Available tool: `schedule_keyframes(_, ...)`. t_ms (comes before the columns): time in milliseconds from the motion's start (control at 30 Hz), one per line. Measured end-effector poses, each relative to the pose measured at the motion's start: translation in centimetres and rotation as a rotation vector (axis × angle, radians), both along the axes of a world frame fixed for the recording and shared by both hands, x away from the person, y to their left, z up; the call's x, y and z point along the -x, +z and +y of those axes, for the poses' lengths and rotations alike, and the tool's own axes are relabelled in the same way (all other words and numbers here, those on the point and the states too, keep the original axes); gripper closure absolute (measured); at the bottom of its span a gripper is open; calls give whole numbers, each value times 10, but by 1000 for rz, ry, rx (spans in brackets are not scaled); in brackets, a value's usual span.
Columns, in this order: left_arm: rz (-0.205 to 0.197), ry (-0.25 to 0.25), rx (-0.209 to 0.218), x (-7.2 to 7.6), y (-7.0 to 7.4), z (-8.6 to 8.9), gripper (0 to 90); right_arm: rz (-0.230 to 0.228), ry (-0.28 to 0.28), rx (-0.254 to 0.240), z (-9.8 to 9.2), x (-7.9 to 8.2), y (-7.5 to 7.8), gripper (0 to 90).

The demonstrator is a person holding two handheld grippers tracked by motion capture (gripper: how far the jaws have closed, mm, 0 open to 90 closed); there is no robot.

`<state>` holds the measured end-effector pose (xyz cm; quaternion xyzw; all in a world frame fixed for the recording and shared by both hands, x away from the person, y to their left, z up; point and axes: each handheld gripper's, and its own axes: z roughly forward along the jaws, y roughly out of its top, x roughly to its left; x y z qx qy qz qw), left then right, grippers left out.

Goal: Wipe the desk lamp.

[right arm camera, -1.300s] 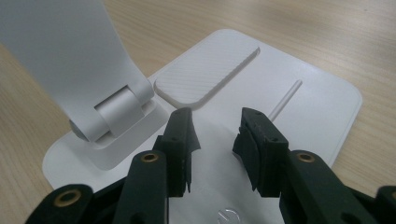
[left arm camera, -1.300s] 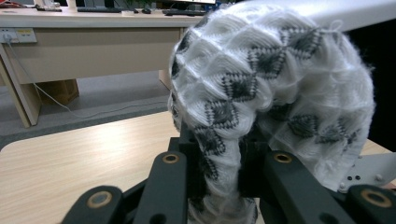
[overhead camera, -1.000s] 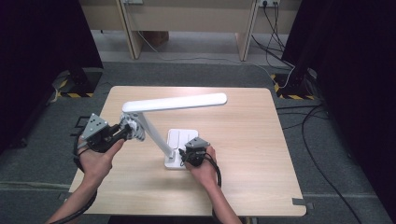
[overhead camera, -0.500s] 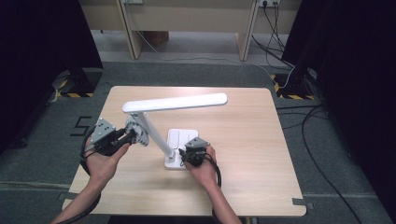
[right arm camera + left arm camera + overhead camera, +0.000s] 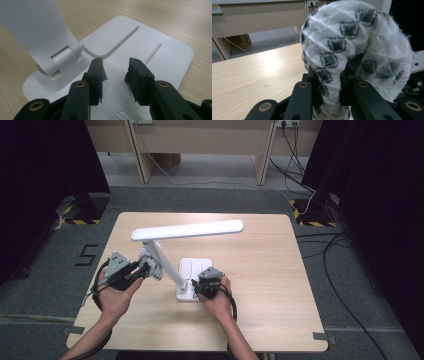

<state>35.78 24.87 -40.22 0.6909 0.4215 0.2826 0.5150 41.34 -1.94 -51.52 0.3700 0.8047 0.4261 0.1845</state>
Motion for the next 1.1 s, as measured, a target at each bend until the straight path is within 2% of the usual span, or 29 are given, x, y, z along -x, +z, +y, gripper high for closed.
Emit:
schedule_keyframes(633, 71, -6, -38, -1, -33, -13, 759, 1, 0, -1, 0, 0, 0, 647)
schedule_keyframes(1100, 90, -39, -73, -1, -47, -18, 758, 4, 0, -4, 0, 0, 0, 646)
